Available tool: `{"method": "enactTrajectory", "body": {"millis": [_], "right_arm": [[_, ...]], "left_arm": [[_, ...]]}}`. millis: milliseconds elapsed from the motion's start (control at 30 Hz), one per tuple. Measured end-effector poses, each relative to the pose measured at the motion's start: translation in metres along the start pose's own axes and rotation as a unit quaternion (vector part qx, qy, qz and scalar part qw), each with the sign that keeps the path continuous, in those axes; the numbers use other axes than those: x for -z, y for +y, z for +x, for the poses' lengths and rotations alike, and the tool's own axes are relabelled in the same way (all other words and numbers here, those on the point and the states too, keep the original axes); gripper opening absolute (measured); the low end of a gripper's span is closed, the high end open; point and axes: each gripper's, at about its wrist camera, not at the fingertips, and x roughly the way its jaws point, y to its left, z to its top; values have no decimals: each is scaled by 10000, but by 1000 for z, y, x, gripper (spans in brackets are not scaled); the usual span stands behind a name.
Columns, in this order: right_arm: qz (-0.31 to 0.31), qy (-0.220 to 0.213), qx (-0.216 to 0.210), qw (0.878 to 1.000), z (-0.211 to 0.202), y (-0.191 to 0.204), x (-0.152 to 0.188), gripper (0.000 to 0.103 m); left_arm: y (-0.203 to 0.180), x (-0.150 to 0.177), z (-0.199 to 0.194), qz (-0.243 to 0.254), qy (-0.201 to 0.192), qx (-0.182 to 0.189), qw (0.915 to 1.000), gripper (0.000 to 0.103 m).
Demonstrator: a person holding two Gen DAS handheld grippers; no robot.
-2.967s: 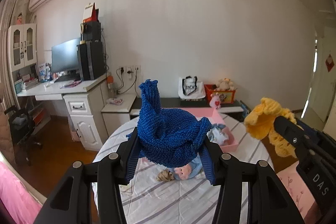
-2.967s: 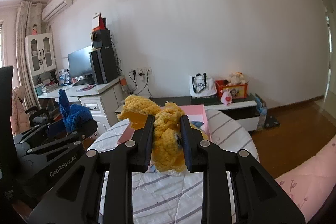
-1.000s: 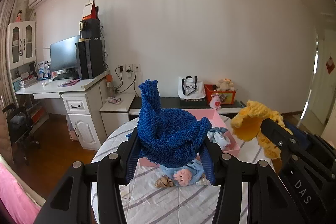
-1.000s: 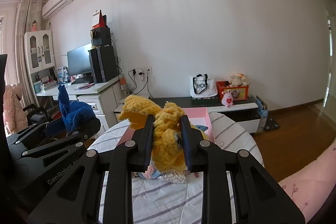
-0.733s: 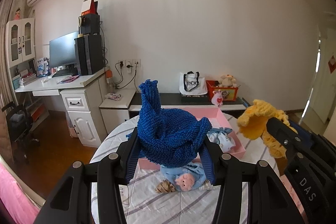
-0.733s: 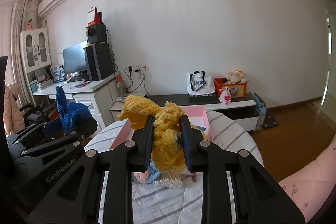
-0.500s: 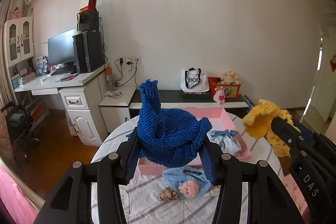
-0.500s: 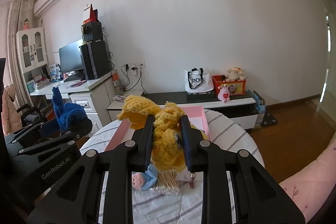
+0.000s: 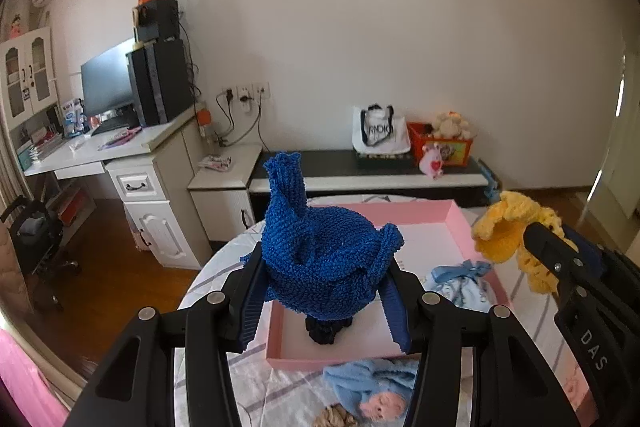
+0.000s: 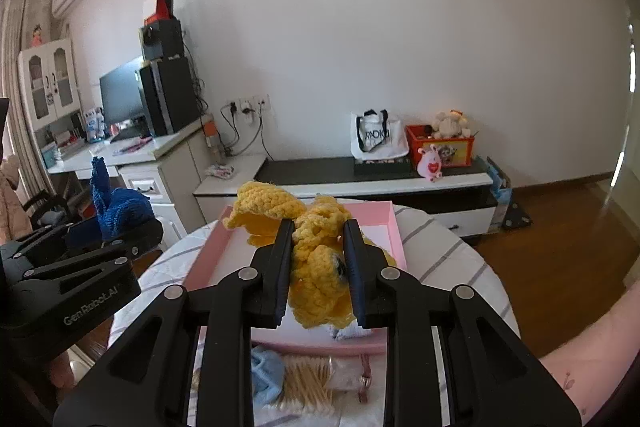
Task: Organize soft objects
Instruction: 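Lower both items into the pink tray and open both tools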
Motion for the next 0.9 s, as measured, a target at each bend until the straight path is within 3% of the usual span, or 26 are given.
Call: {"method": "enactTrajectory", "body": {"millis": [400, 633, 833, 900], "right_arm": [[-10, 629, 94, 9980, 87, -13, -11, 23], [-45, 916, 74, 9958, 123, -14, -15, 24], [8, 1047, 3, 9945, 141, -18, -17, 31], [72, 1058, -18, 9944, 142, -22, -17, 47]], "left_arm": [[16, -85, 149, -44, 719, 219, 9972, 48], [29, -115, 231, -105, 1129, 379, 9928, 48], [36, -126, 278, -99, 1309, 336, 9908, 55], [35, -125, 286, -103, 1301, 257, 9911, 63]]}}
